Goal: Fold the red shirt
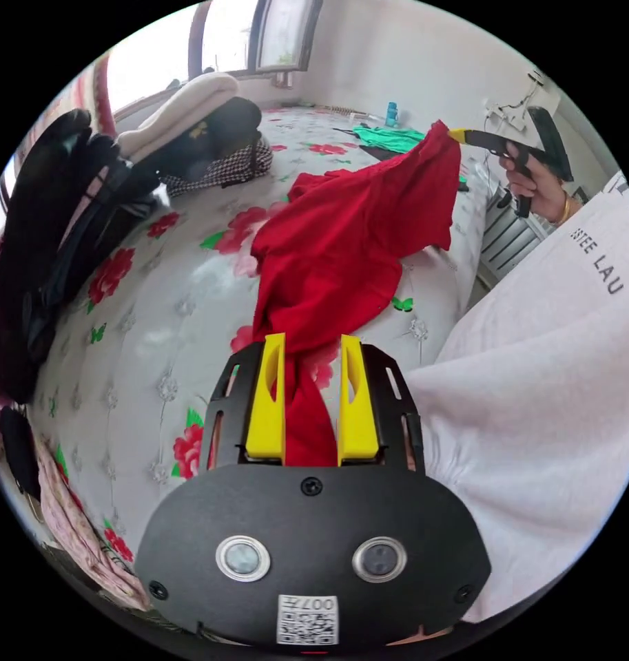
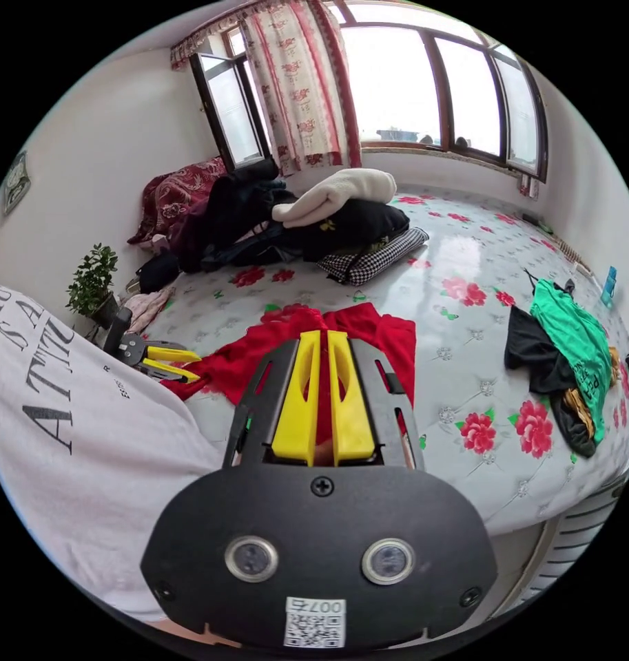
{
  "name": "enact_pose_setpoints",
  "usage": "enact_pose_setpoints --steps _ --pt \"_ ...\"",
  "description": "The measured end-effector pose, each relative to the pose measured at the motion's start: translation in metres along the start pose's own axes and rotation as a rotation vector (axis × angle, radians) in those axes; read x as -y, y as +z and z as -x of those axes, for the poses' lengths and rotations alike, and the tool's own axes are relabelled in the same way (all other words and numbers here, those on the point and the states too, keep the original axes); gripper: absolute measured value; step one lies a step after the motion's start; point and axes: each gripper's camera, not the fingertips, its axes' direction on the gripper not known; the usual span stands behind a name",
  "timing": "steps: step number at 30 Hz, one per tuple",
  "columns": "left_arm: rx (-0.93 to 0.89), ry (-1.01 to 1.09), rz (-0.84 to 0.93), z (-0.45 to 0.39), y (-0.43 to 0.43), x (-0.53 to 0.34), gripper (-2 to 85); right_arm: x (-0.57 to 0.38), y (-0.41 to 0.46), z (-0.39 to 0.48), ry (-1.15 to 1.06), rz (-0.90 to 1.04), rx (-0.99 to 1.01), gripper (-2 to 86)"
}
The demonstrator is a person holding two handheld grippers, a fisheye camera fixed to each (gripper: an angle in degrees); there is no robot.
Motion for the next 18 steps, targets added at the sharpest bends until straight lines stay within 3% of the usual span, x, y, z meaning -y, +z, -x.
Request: enact_pose_setpoints --steps 7,10,11,15,18 --pt "-0.005 0.241 -0.017 -0.081 0.049 0.046 11.5 -0.001 0.004 0.002 0.061 -0.043 0.028 0.0" --pt "0.008 0.36 0.106 -0.106 0.089 0.054 5.9 -0.003 -0.001 -0.001 0.076 -0.054 0.04 -0.1" --pt "-0.033 0.357 0.027 -0.101 0.085 0.052 2.3 -0.006 -0.005 -0.002 0.081 -0.061 0.041 -0.1" --pt "-0.1 0.205 0.058 -0.072 0.078 0.062 -0.1 -0.016 -0.027 -0.005 0.087 -0.091 0.0 -0.1" --pt "-0.136 0.012 -0.179 -0.031 0.006 0.043 -0.6 -0.027 -0.063 -0.008 0.097 -0.171 -0.039 -0.1"
